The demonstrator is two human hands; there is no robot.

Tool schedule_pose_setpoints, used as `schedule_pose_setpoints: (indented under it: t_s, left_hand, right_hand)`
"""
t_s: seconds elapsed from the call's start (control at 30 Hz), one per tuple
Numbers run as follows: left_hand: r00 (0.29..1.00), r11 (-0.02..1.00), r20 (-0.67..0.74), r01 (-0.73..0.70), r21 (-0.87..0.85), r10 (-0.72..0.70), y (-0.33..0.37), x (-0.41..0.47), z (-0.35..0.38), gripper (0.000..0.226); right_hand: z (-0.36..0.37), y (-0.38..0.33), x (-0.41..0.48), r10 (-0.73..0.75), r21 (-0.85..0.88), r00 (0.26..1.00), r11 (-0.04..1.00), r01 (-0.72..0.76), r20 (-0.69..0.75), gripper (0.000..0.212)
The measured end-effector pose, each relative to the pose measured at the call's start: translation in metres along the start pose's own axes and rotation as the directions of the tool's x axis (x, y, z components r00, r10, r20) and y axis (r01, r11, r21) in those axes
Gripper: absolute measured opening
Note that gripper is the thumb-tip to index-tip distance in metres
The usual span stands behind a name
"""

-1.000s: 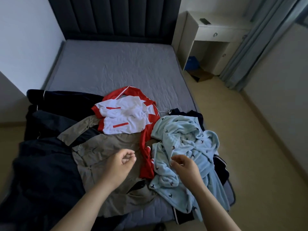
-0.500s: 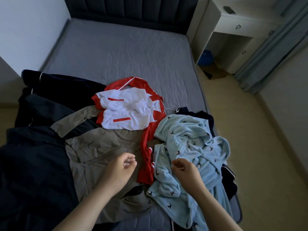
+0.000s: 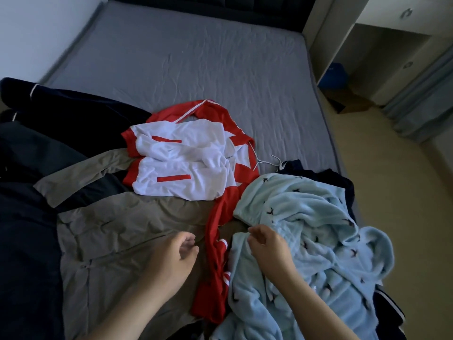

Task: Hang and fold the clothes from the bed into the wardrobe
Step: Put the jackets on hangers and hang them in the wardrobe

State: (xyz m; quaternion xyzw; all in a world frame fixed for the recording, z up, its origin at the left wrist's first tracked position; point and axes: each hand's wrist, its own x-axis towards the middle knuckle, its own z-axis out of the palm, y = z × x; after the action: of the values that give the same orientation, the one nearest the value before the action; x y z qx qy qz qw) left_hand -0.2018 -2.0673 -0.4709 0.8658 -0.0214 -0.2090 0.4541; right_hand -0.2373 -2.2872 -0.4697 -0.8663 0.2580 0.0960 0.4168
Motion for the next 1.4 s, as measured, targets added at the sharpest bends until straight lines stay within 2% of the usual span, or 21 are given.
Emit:
schedule_pose_setpoints:
  t_s: [0.2,0.33,0.43,0.5,0.57,0.6,0.7,0.77,0.87,1.0,1.1,1.2,1.3,1.4]
  left_hand:
    - [0.999,1.0,-0.033,0.016,0.016,-0.016,-0.05,0.064,0.055,0.015]
    - [0.999,1.0,-0.044,0.025,0.016,-0.025,-0.077,0.118,0.092,0.019]
    - [0.996,0.998,-0.088,0.006,0.061,-0.001,-0.092,0.159,0.114,0.017]
    - [0.995,0.997,-0.101,-0.001,0.076,0.009,-0.101,0.179,0.129,0.024]
    - [0.993,0.993,-0.116,-0.02,0.118,0.034,-0.106,0.19,0.144,0.031]
    - [0.992,0.988,-0.118,-0.036,0.153,0.055,-0.106,0.195,0.149,0.034]
    - [0.986,0.964,-0.111,-0.095,0.25,0.126,-0.103,0.207,0.163,0.043]
    - [0.976,0.941,-0.13,-0.127,0.313,0.175,-0.098,0.217,0.169,0.047]
    - [0.961,0.914,-0.133,-0.181,0.363,0.243,-0.085,0.237,0.18,0.054]
    - [0.955,0.874,-0.049,-0.246,0.419,0.293,-0.07,0.266,0.199,0.058]
    - [0.972,0.815,0.032,-0.212,0.54,0.232,-0.074,0.287,0.208,0.072]
    - [0.993,0.742,0.054,-0.117,0.66,0.109,-0.077,0.306,0.218,0.088]
    - [0.998,0.673,0.022,-0.055,0.737,0.057,-0.078,0.318,0.227,0.092]
    - [0.999,0.652,-0.007,-0.028,0.758,0.052,-0.077,0.327,0.235,0.09]
  right_hand:
    - [0.036,0.052,0.091,-0.108,-0.118,0.994,0.987,0.105,-0.014,0.028]
    - [0.063,0.078,0.156,-0.277,-0.207,0.96,0.938,0.278,0.032,0.035]
    - [0.079,0.093,0.209,-0.362,-0.371,0.915,0.837,0.403,0.176,0.046]
    - [0.084,0.115,0.236,-0.306,-0.54,0.916,0.74,0.401,0.26,0.05]
    - [0.082,0.146,0.246,-0.25,-0.685,0.935,0.636,0.356,0.254,0.051]
    - [0.079,0.161,0.248,-0.266,-0.702,0.94,0.628,0.338,0.215,0.049]
    - [0.072,0.197,0.244,-0.336,-0.531,0.939,0.784,0.322,0.074,0.033]
    - [0.072,0.206,0.245,-0.256,-0.447,0.967,0.863,0.236,0.015,0.037]
    - [0.074,0.217,0.247,-0.166,-0.395,0.984,0.91,0.13,-0.058,0.047]
    - [0.073,0.226,0.252,-0.157,-0.28,0.984,0.952,0.126,-0.089,0.047]
    - [0.076,0.233,0.255,-0.154,-0.199,0.987,0.97,0.14,-0.055,0.042]
    - [0.068,0.241,0.262,-0.169,0.015,0.985,0.985,0.17,-0.032,0.019]
    - [0.055,0.246,0.272,-0.11,0.225,0.993,0.967,0.115,-0.035,0.024]
    - [0.05,0.249,0.281,-0.099,0.236,0.994,0.966,0.108,-0.051,0.023]
